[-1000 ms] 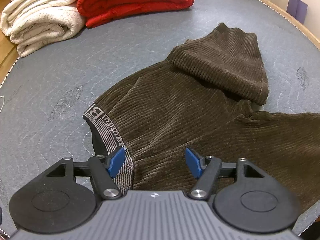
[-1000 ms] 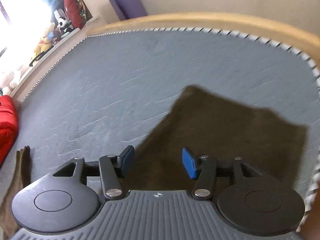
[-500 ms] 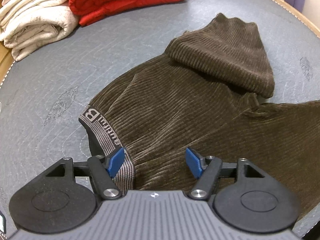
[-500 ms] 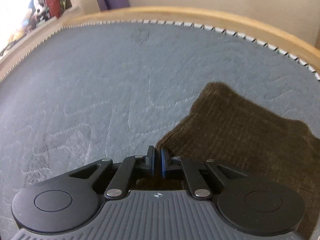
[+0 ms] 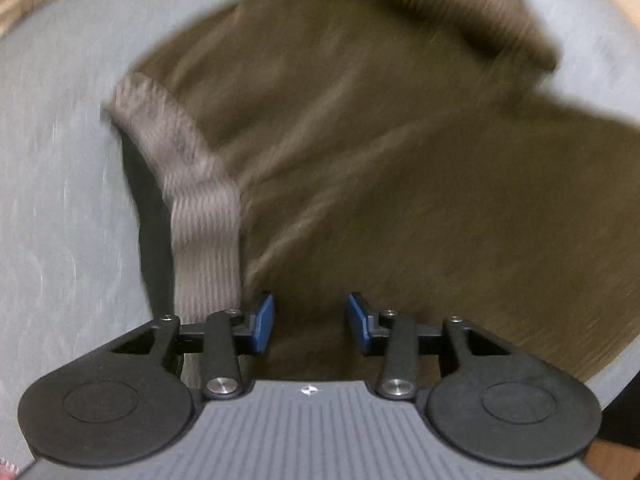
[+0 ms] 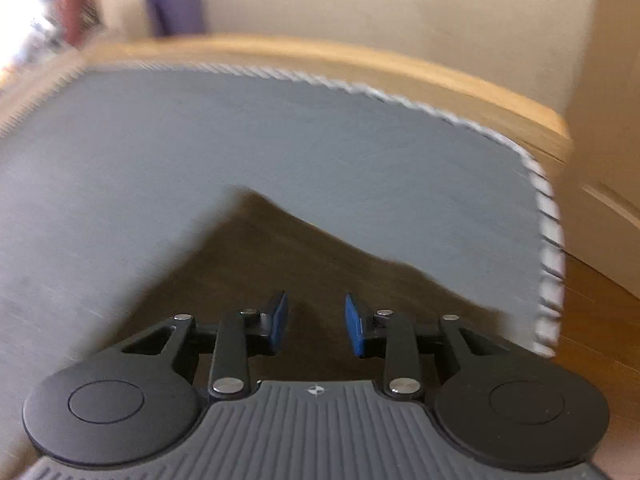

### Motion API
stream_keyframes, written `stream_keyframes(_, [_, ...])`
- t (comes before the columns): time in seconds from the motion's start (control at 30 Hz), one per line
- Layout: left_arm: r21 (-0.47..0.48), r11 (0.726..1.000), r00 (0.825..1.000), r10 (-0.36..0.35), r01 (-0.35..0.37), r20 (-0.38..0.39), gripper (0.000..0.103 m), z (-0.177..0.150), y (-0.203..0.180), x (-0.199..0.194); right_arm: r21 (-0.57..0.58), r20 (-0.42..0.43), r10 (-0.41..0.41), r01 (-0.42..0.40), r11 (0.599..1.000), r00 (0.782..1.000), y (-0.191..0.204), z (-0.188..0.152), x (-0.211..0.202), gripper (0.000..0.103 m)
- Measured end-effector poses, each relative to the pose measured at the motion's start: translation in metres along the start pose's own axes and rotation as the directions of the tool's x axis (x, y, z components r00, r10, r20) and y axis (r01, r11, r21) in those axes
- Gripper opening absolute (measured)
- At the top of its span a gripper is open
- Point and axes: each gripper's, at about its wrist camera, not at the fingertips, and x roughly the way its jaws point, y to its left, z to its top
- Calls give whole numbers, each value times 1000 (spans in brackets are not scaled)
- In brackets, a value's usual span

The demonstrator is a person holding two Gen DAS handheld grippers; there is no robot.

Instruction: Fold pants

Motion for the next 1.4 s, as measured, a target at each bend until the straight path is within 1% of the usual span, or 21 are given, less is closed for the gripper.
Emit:
stream_keyframes(0.07, [-9,1000,1000,-13,13,23,46,-4,3,-3,26,3,40,-40,999,999,-28,-5,0,34])
stream_keyframes(0.2, [-75,997,998,-32,35,50,47,-12,5,-16,-10,52,35,-34,999,998,-36,-11,-22,37])
stream_keyframes(0.27, [-43,998,998,-53,55,46,51,-15,3,-14,9,2,54,-54,998,999,-43,-15,-18,40])
stream_keyframes(0.3, [-30,999,1000,-21,21,4,53,-17,3,-4,29,-61,46,-44,999,997,-47,-21,-10,41])
stream_keyframes(0.37, [-35,999,1000,-26,26,4,52,-17,5,-1,6,-52,19,-19,1000,998,-43,-21,-16,40])
stream_keyframes(0.4, [-44,999,1000,-24,24,6,53,-17,4,-4,10,-33,14,-13,1000,999,-40,-18,-24,40])
stream_keyframes(0.47, [-74,997,999,-19,21,30,54,-16,6,-13,37,51,71,-73,997,996,-31,-14,-52,40])
stream_keyframes(0.53, [-80,997,996,-4,11,85,54,-13,7,-26,-7,149,142,-143,990,979,-11,-12,-88,40])
stream_keyframes(0.6, [-97,995,987,29,-14,158,54,-9,10,-39,-108,243,237,-217,970,941,18,-19,-130,41])
stream_keyframes(0.67, [-114,991,959,105,-77,264,51,-5,14,-58,-197,281,339,-291,936,898,41,-30,-165,41])
stream_keyframes(0.73, [-125,985,925,155,-118,347,35,0,15,-78,-300,301,474,-390,871,827,69,-46,-201,41])
stream_keyframes(0.77, [-136,985,910,151,-105,386,23,3,16,-88,-362,306,546,-435,824,780,86,-56,-220,41])
stream_keyframes(0.83, [-157,986,888,127,-62,442,16,6,18,-98,-432,298,644,-502,749,705,111,-70,-246,41])
stream_keyframes(0.9, [-167,985,886,109,-36,451,14,10,18,-101,-476,256,721,-565,674,644,143,-83,-264,41])
stream_keyframes(1.0, [-143,990,906,68,-8,418,14,16,13,-90,-472,167,775,-641,606,610,187,-91,-272,37])
stream_keyframes(1.07, [-89,996,925,59,-28,375,15,19,7,-68,-441,99,792,-686,578,603,219,-96,-270,37])
stream_keyframes(1.17, [-55,995,970,98,-88,221,14,22,11,-15,-378,10,808,-746,548,588,261,-99,-264,38])
stream_keyframes(1.2, [-50,995,979,99,-92,180,13,24,16,1,-358,-15,804,-753,551,595,277,-99,-259,38])
stream_keyframes(1.27, [-101,992,984,89,-73,156,13,25,24,5,-345,-53,805,-768,540,591,300,-107,-251,38])
stream_keyframes(1.33, [-164,981,980,129,-104,150,15,29,18,-10,-344,-55,788,-752,562,614,314,-109,-236,39])
stream_keyframes(1.4, [-192,977,966,131,-89,221,18,30,5,-34,-311,-67,773,-749,585,631,329,-105,-220,39])
